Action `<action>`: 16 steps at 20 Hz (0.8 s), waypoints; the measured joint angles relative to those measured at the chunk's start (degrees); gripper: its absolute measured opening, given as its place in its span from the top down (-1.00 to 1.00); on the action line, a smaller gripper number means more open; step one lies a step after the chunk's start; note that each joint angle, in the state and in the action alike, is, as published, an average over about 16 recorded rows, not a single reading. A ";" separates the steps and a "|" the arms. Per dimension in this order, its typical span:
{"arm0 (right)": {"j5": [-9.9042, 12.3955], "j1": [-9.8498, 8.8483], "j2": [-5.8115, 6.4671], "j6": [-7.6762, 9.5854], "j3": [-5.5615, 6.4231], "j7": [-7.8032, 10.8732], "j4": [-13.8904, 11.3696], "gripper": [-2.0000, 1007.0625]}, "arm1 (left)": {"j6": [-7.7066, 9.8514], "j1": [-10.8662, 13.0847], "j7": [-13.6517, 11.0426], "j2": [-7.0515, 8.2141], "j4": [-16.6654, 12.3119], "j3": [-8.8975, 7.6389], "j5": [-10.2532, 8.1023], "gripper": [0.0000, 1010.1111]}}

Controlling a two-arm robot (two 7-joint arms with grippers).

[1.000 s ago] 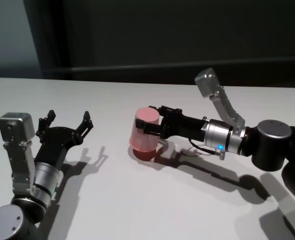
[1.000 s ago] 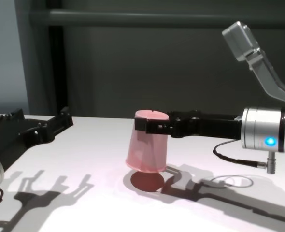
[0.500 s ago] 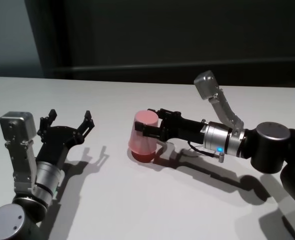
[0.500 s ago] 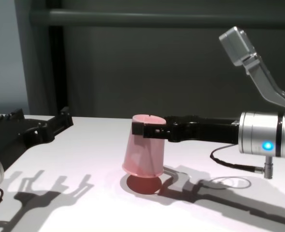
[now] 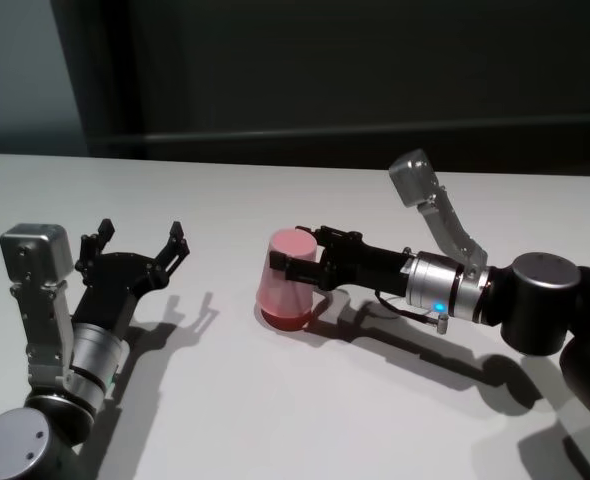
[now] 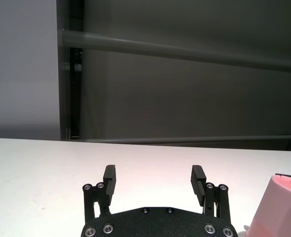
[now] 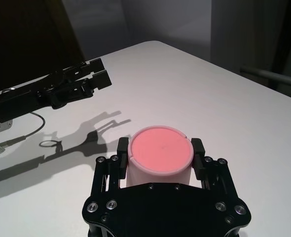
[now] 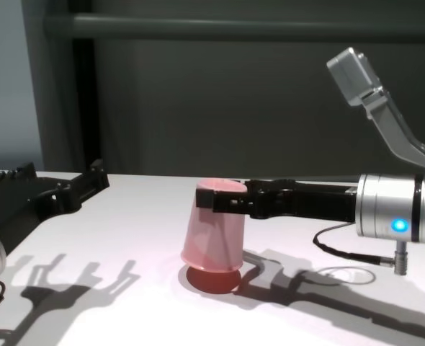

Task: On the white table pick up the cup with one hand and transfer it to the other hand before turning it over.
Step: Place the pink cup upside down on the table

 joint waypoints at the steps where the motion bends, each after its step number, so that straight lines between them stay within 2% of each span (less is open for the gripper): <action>1: -0.07 -0.10 -0.01 0.08 0.09 0.01 -0.06 -0.49 | 0.00 0.00 0.00 0.00 0.00 0.00 0.00 -0.99; 9: -0.75 -0.71 -0.11 0.47 0.72 0.03 -0.32 -0.71 | 0.00 0.00 0.00 0.00 0.00 0.00 0.00 -0.99; 16: -1.23 -0.93 -0.40 0.07 1.33 -0.15 -0.22 -0.92 | 0.00 0.00 0.00 0.00 0.00 0.00 0.00 -0.99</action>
